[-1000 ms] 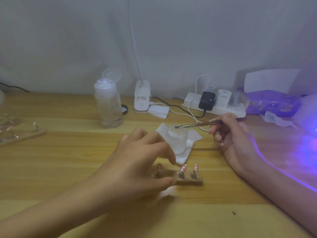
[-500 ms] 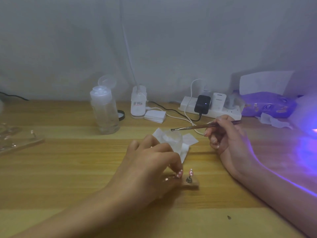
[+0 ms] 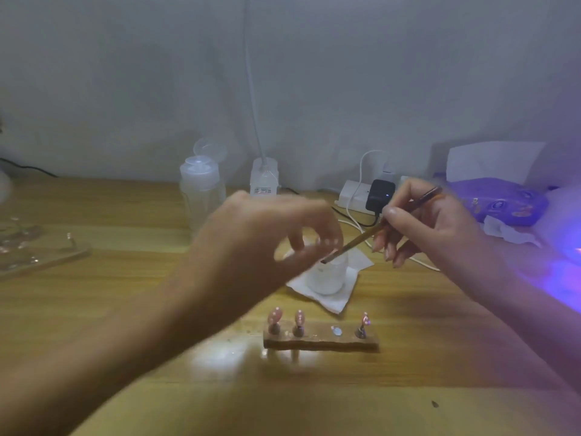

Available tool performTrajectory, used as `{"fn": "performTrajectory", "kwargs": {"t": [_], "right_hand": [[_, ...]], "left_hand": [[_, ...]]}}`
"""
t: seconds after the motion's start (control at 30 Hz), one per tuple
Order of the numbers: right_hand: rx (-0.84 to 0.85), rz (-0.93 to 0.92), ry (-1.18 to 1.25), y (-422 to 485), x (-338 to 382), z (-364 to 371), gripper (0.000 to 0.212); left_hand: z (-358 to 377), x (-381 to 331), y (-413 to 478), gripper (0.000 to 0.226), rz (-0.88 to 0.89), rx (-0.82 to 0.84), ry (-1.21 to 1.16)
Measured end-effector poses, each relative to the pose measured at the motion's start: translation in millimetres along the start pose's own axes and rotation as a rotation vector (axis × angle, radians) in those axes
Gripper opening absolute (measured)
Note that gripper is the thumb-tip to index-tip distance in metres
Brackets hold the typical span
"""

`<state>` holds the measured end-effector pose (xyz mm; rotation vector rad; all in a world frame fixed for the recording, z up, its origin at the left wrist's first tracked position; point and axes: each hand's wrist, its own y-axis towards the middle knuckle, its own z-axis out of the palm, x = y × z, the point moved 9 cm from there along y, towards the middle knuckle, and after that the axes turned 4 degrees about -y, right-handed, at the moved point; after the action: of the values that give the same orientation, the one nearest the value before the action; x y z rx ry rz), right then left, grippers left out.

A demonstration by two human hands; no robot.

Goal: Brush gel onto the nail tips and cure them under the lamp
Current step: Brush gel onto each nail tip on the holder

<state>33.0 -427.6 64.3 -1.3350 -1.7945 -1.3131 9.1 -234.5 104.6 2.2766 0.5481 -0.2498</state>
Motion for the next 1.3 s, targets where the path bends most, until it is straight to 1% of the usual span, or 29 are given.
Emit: {"fn": "performTrajectory", "kwargs": {"t": [0.07, 0.13, 0.2, 0.27, 0.33, 0.43, 0.57, 0.63, 0.7, 0.77, 0.9, 0.97, 1.0, 1.1, 1.3], "right_hand": [[0.04, 0.02, -0.061, 2, -2, 8, 0.017], [0.055, 0.034, -0.091, 1, -5, 14, 0.018], [0.058, 0.04, -0.077, 0, -8, 18, 0.02], [0.048, 0.045, -0.023, 0, -10, 18, 0.022], [-0.004, 0.038, 0.032, 1, -10, 10, 0.023], [-0.129, 0.043, 0.13, 2, -15, -7, 0.024], [-0.255, 0.097, 0.294, -3, -36, -19, 0.025], [-0.298, 0.143, 0.369, -8, -49, -19, 0.03], [-0.329, 0.179, 0.433, -12, -57, -18, 0.03], [-0.343, 0.197, 0.481, -15, -63, -16, 0.028], [-0.364, 0.251, 0.554, -21, -75, -10, 0.031], [-0.362, 0.285, 0.568, -22, -80, -9, 0.026], [-0.361, 0.289, 0.569, -22, -81, -9, 0.024], [-0.346, 0.267, 0.568, -21, -79, -9, 0.018], [-0.302, 0.223, 0.541, -19, -70, -5, 0.018]], "left_hand": [[-3, 22, 10, 0.005, -0.082, -0.016, -0.227], [9, 46, 12, 0.006, -0.206, -0.016, -0.424], [25, 68, 7, 0.007, -0.315, -0.027, -0.532], [33, 84, -2, 0.01, -0.374, -0.078, -0.578], [35, 96, -10, 0.01, -0.401, -0.132, -0.582], [37, 104, -19, 0.009, -0.41, -0.172, -0.518], [41, 102, -22, 0.022, -0.39, -0.158, -0.502], [42, 102, -23, 0.022, -0.382, -0.156, -0.485], [44, 104, -24, 0.021, -0.386, -0.157, -0.47], [49, 105, -25, 0.021, -0.397, -0.13, -0.465], [54, 107, -25, 0.016, -0.397, -0.115, -0.48], [55, 105, -24, 0.008, -0.382, -0.112, -0.49], [54, 104, -24, 0.008, -0.372, -0.112, -0.488], [54, 102, -23, 0.008, -0.357, -0.106, -0.484], [55, 103, -23, 0.006, -0.354, -0.101, -0.479]]}}
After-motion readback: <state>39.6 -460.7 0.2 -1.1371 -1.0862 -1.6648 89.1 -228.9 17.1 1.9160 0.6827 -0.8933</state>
